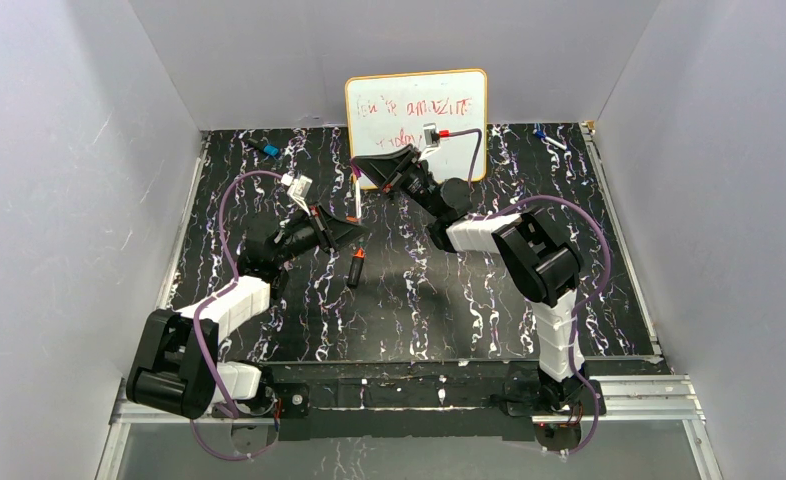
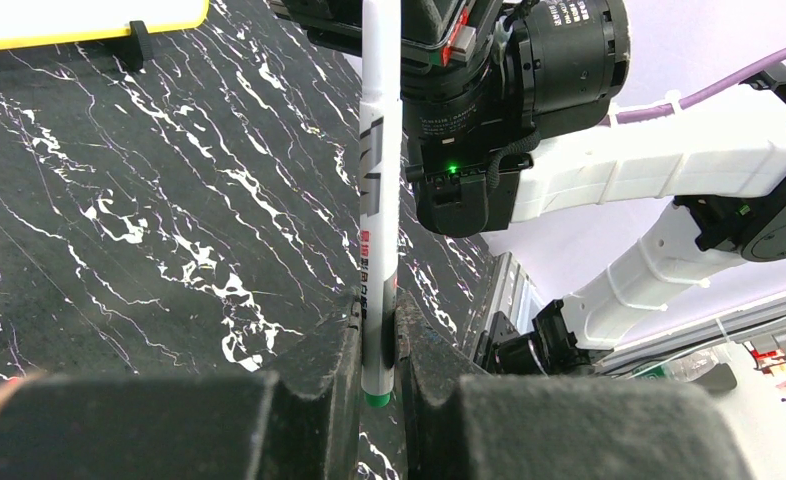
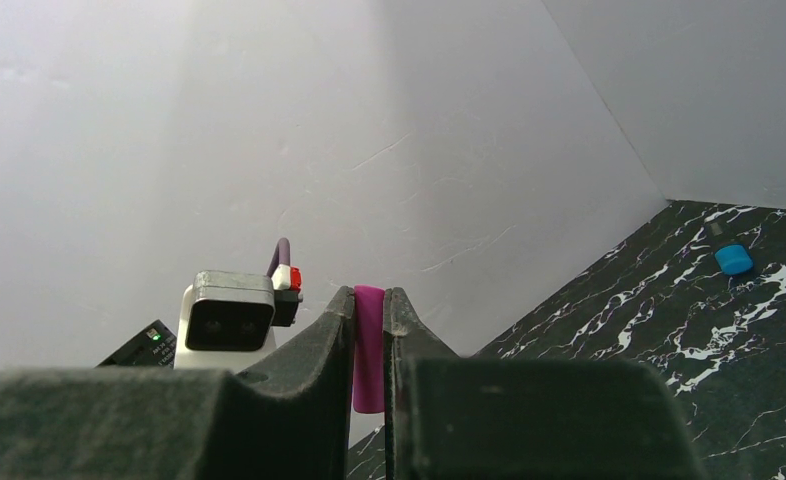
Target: Insert the pens into the pen caps
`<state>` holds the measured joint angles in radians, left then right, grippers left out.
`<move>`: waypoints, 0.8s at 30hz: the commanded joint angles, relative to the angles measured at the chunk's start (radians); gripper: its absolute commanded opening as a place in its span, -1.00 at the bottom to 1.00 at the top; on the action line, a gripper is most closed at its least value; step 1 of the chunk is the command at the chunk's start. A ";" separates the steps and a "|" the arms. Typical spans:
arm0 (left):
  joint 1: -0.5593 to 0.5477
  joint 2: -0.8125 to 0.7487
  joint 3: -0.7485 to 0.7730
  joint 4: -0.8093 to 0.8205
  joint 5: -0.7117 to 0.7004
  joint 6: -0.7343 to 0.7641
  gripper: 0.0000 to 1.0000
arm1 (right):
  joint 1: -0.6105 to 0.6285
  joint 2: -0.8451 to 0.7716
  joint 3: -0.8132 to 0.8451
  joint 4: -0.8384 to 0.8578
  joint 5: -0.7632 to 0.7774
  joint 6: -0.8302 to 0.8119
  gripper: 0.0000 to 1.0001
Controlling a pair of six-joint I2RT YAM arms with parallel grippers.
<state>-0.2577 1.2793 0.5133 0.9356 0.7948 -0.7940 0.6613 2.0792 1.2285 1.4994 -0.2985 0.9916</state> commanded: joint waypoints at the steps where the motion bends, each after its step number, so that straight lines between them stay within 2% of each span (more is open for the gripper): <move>1: -0.003 -0.011 -0.005 0.029 0.020 0.003 -1.00 | -0.003 -0.035 0.035 0.128 -0.009 -0.003 -0.97; 13: -0.003 -0.018 -0.009 0.031 0.025 0.002 -1.00 | -0.004 -0.030 0.054 0.195 -0.014 0.037 -0.97; 20: -0.003 -0.027 -0.009 0.031 0.028 0.006 -1.00 | -0.022 0.023 0.100 0.321 -0.056 0.213 -0.97; 24: -0.003 -0.029 -0.009 0.031 0.030 0.008 -1.00 | -0.024 0.010 0.093 0.323 -0.067 0.214 -0.97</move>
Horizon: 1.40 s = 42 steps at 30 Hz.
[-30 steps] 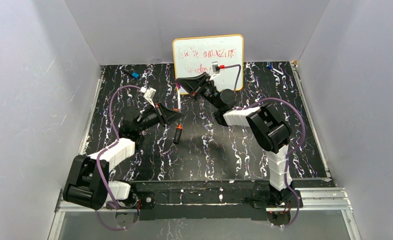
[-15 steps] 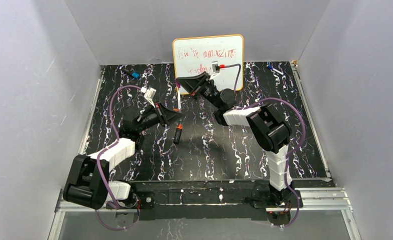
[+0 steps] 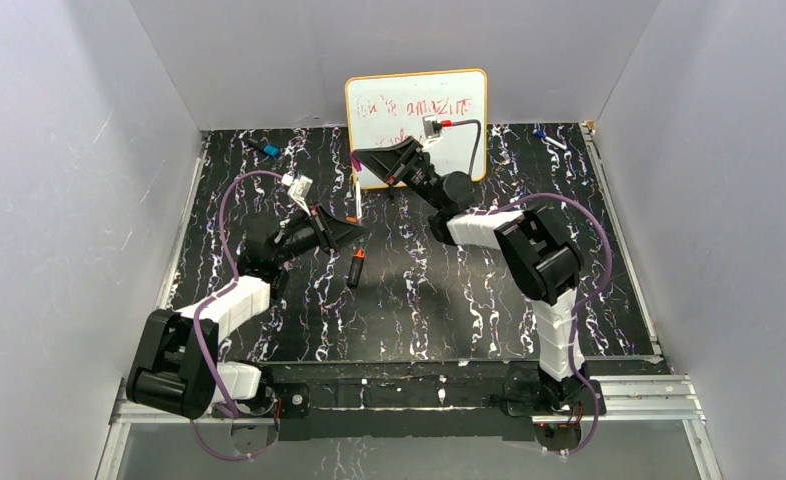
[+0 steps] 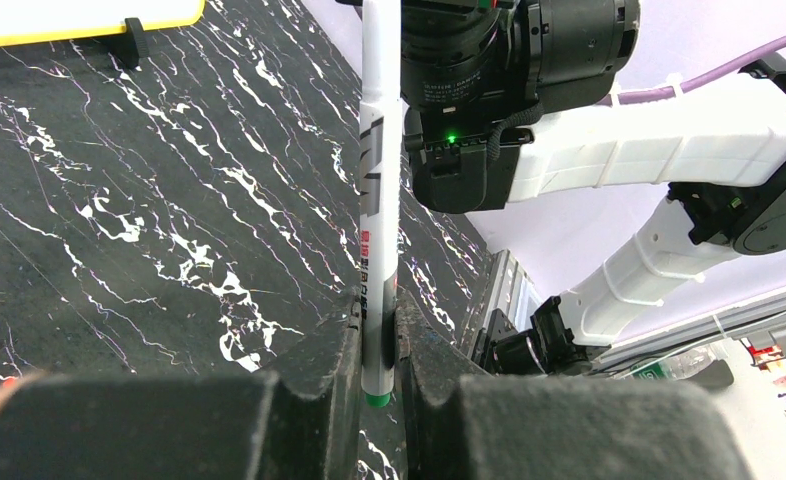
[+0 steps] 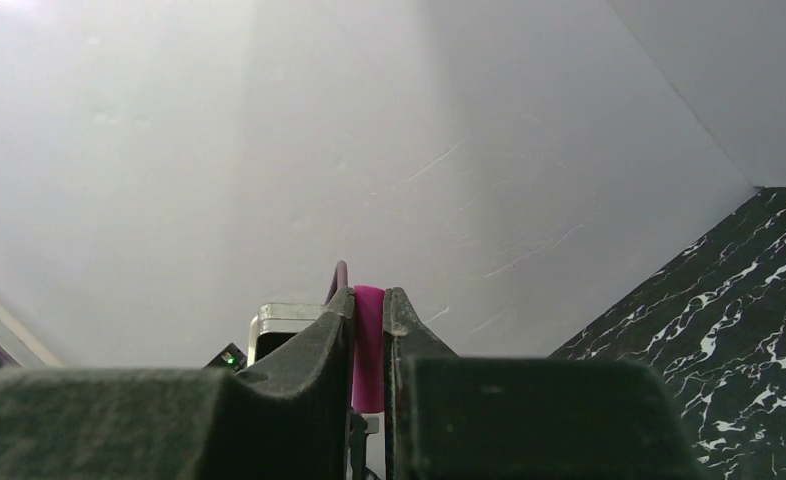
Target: Insert the pens into the pen caps
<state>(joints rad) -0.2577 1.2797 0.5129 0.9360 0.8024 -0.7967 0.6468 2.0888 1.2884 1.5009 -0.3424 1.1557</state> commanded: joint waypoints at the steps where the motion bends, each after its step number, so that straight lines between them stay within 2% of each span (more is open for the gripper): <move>1: -0.002 -0.029 -0.009 0.031 0.022 0.010 -1.00 | -0.010 -0.002 0.033 0.320 -0.025 0.050 -0.97; 42: -0.003 -0.013 0.000 0.053 0.012 0.013 -1.00 | 0.008 -0.030 0.018 0.322 -0.066 0.065 -0.97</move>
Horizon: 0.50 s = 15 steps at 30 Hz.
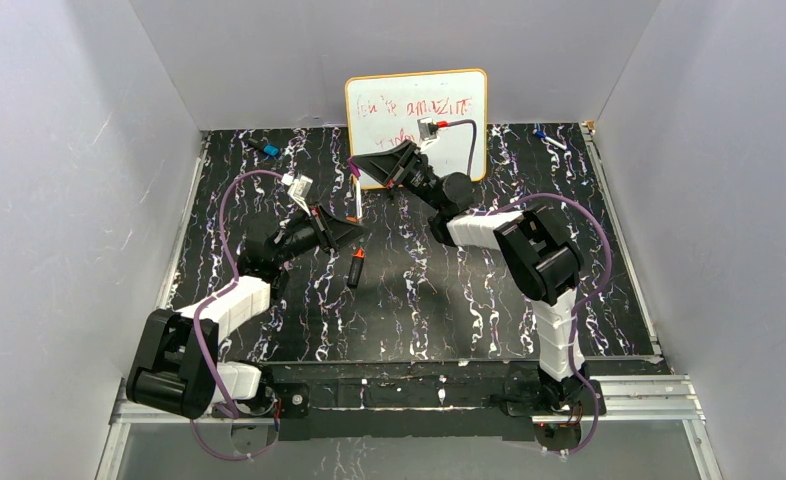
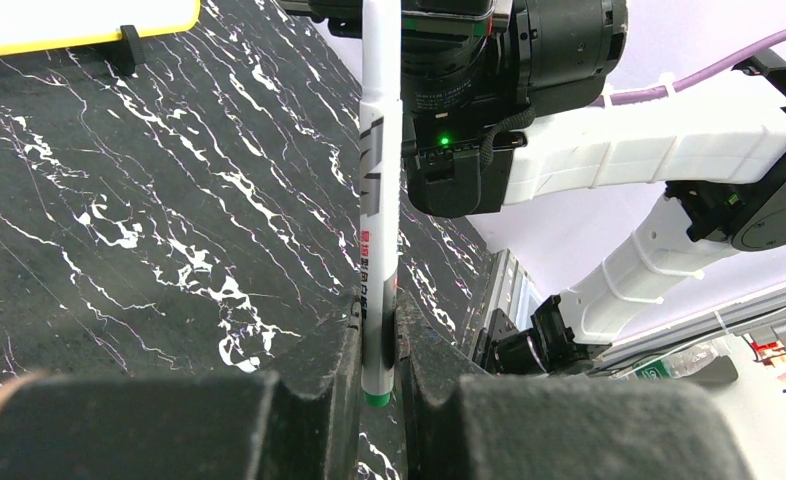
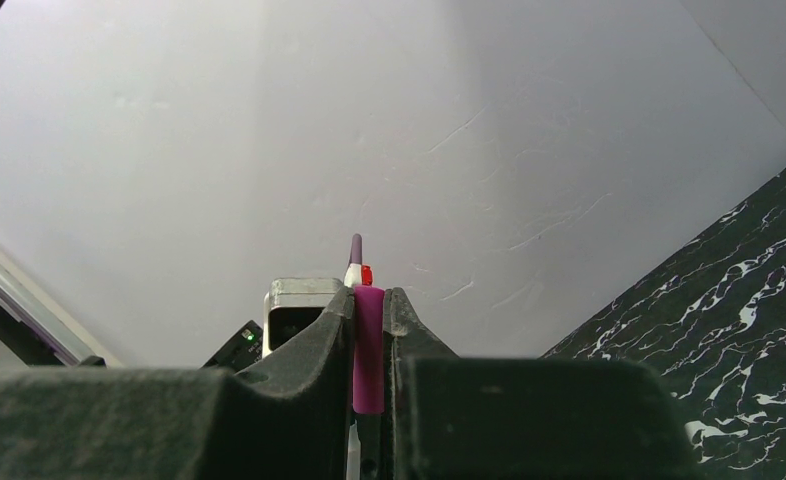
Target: Insert the pens into the pen caps
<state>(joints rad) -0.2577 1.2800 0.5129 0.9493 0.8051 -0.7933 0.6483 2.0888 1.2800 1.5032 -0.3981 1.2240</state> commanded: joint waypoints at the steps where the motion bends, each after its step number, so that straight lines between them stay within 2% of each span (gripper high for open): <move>1: -0.003 -0.014 -0.001 0.040 0.010 0.008 -1.00 | 0.006 -0.028 0.030 0.318 -0.010 -0.004 -0.97; 15: -0.002 -0.020 -0.007 0.042 -0.002 0.011 -1.00 | 0.005 -0.033 0.054 0.318 -0.028 -0.004 -0.97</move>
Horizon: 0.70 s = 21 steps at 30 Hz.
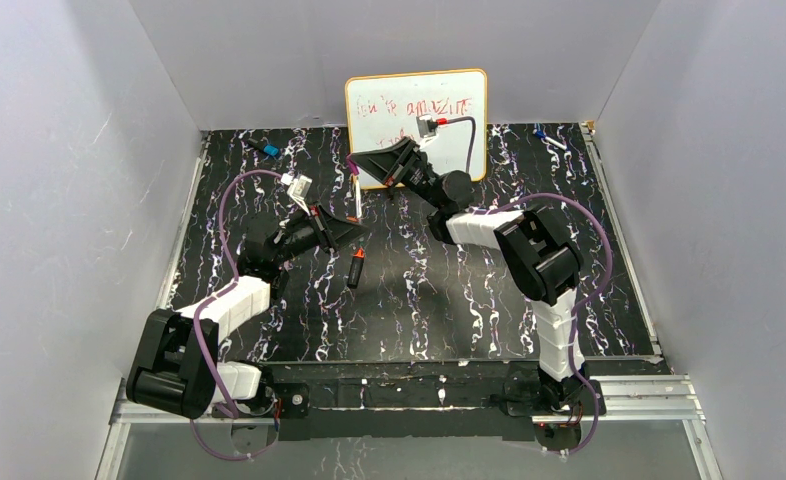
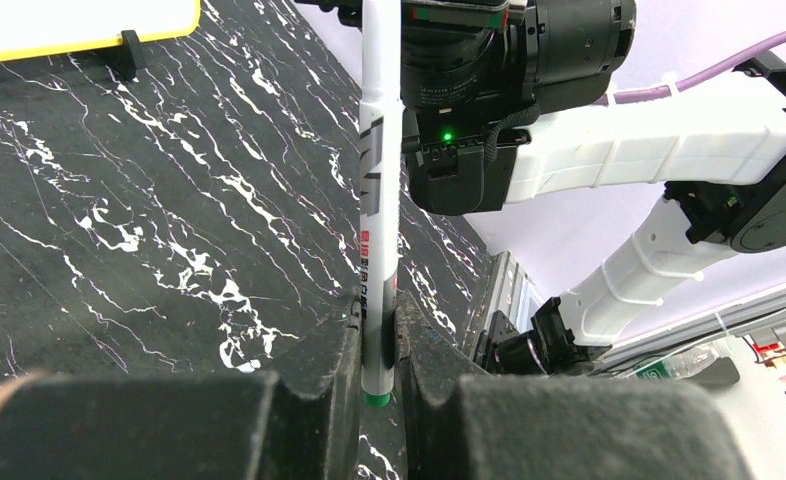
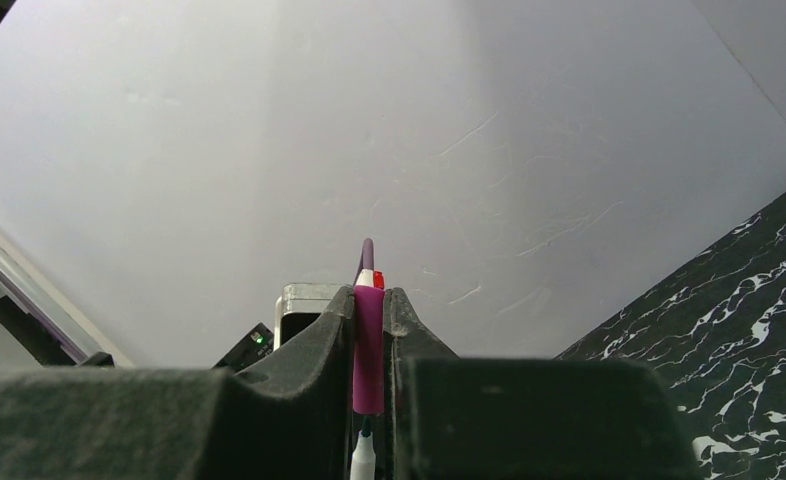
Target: Insert the pens into the pen caps
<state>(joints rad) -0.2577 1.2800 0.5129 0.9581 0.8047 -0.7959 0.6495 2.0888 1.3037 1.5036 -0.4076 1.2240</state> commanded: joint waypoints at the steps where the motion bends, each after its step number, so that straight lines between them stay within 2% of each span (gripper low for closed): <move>1: -0.002 -0.022 -0.005 0.033 -0.002 0.014 -1.00 | 0.005 -0.036 0.025 0.318 -0.018 -0.006 -0.97; 21: 0.015 -0.048 -0.020 0.054 -0.043 0.010 -1.00 | 0.004 -0.081 -0.040 0.320 -0.029 -0.004 -0.97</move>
<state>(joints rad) -0.2523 1.2789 0.5018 0.9699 0.7853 -0.7959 0.6495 2.0686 1.2610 1.5036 -0.4225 1.2259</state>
